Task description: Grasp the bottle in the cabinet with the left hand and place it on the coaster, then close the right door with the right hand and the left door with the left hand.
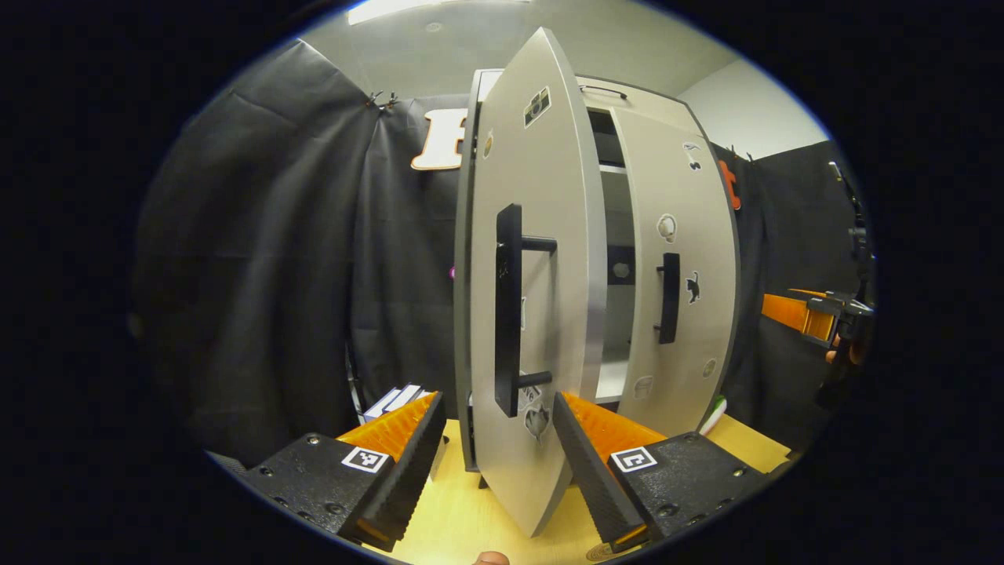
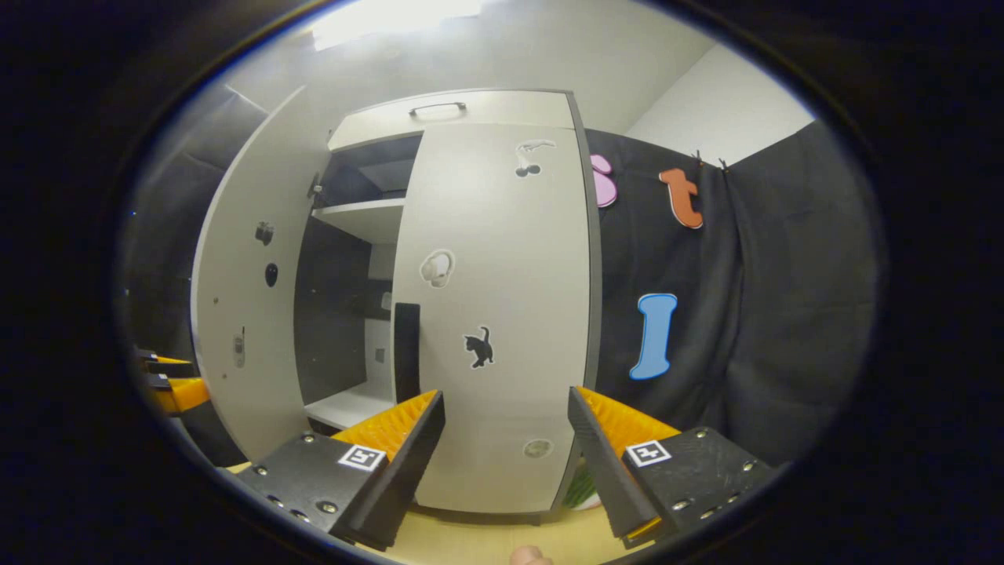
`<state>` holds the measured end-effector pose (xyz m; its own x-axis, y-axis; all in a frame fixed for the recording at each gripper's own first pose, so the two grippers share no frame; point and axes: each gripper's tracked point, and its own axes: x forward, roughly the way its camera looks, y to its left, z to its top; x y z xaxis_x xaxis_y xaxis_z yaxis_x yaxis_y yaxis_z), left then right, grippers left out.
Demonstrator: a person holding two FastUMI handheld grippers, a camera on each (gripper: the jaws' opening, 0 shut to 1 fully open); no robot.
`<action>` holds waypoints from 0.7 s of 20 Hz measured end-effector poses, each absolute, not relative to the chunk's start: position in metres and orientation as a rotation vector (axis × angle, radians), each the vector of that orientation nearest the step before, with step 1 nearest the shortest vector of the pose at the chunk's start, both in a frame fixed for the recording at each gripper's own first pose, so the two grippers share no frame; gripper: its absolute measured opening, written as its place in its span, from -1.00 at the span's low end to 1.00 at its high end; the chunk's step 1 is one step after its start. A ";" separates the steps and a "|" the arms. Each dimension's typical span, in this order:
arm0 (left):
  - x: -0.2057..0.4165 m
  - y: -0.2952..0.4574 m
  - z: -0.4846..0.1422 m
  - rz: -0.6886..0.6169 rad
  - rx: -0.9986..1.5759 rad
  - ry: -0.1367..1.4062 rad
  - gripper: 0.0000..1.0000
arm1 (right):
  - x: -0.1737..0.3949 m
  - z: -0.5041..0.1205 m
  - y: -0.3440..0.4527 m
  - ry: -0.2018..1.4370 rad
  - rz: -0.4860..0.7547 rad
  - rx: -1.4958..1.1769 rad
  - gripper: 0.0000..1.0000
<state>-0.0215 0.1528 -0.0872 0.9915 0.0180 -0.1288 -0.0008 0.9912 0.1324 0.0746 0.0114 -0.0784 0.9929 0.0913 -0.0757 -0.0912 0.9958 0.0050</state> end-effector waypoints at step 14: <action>0.019 0.097 -0.082 -0.119 0.105 0.081 0.75 | 0.068 -0.079 -0.023 0.079 0.023 -0.007 0.92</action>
